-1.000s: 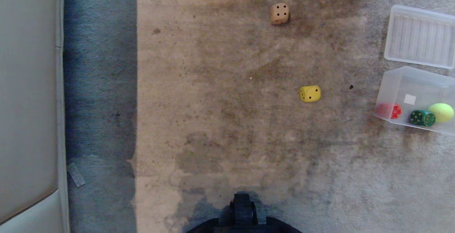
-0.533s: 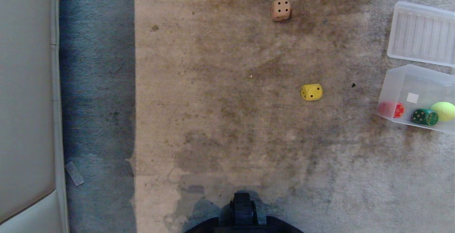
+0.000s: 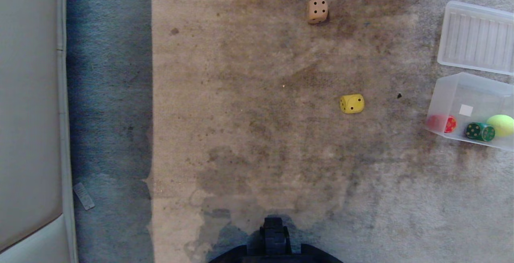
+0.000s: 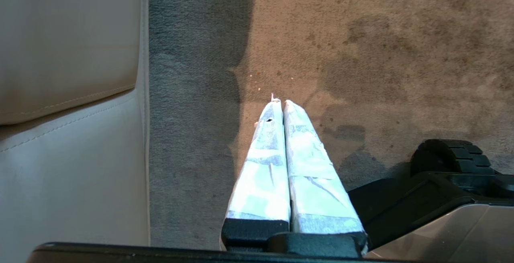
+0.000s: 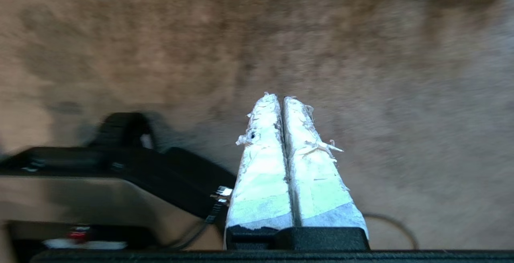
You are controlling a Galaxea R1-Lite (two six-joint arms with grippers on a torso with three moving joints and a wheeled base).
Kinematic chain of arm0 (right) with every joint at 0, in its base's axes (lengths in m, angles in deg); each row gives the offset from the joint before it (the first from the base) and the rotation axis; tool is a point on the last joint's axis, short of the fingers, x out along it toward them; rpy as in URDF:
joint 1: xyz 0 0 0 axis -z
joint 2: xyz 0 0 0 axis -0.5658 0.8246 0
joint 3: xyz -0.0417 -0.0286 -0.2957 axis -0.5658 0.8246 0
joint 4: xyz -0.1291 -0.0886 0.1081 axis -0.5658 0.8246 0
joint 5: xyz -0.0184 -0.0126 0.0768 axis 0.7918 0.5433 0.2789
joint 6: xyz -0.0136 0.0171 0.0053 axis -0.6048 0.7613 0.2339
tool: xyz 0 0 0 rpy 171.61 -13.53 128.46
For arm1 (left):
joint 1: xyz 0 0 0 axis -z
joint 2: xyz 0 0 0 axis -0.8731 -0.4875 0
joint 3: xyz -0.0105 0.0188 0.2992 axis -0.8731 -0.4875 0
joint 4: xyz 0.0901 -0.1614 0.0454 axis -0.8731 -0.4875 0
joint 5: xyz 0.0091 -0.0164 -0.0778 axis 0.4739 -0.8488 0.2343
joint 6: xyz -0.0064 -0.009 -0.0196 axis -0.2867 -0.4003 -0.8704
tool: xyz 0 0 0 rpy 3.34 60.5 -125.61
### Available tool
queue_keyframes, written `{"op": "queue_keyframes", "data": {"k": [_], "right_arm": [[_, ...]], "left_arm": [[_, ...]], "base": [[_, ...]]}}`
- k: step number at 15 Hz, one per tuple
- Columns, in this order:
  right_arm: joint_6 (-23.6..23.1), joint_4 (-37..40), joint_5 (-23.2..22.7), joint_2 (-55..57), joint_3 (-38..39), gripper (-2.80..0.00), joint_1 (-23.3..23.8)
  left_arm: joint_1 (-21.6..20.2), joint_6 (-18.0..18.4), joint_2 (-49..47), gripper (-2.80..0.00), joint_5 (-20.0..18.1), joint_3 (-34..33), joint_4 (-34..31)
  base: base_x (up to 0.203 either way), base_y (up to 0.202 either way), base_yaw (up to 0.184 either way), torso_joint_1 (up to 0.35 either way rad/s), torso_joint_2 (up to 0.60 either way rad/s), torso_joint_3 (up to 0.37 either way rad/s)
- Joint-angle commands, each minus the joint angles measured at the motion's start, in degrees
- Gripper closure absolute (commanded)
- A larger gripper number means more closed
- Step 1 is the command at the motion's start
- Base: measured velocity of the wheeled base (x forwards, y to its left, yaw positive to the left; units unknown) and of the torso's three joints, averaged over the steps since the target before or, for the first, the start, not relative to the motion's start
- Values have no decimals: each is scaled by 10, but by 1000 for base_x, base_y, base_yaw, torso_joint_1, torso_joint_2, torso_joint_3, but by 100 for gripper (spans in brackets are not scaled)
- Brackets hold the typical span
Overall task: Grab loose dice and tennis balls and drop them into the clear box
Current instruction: Pick up toys out of the box
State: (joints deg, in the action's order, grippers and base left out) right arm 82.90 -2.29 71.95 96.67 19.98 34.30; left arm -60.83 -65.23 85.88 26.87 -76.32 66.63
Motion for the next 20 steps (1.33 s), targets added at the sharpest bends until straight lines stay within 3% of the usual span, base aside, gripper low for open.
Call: {"op": "queue_keyframes", "data": {"k": [1, 4, 7, 11, 14, 16, 17, 20], "right_arm": [[9, -4, -9, 175, -54, 0, -1], [31, -65, -28, 395, -117, 0, -2], [44, -235, -36, 610, -143, 0, -21], [54, -442, -40, 814, -178, 0, -63], [64, -574, -44, 875, -225, 0, -83], [66, -584, -45, 872, -230, 0, -86], [66, -584, -45, 872, -230, -280, -86], [15, -565, -57, 878, -254, -280, -107]], "left_arm": [[0, 0, 0, 0, 0, 0, 0], [0, 0, 0, 0, 0, 0, 0], [0, 0, 0, 0, 0, 0, 0], [0, 0, 0, 0, 0, 0, 0], [0, 0, 0, 0, 0, 0, 0], [0, 0, 0, 0, 0, 0, 0], [0, 0, 0, 0, 0, 0, 0], [0, 0, 0, 0, 0, 0, 0]], "base": [[0, 0, 0, 0, 0, 0], [0, 0, 0, 0, 0, 0], [0, 0, 0, 0, 0, 0], [0, 0, 0, 0, 0, 0], [0, 0, 0, 0, 0, 0], [0, 0, 0, 0, 0, 0], [0, 0, 0, 0, 0, 0], [0, 0, 0, 0, 0, 0]]}}
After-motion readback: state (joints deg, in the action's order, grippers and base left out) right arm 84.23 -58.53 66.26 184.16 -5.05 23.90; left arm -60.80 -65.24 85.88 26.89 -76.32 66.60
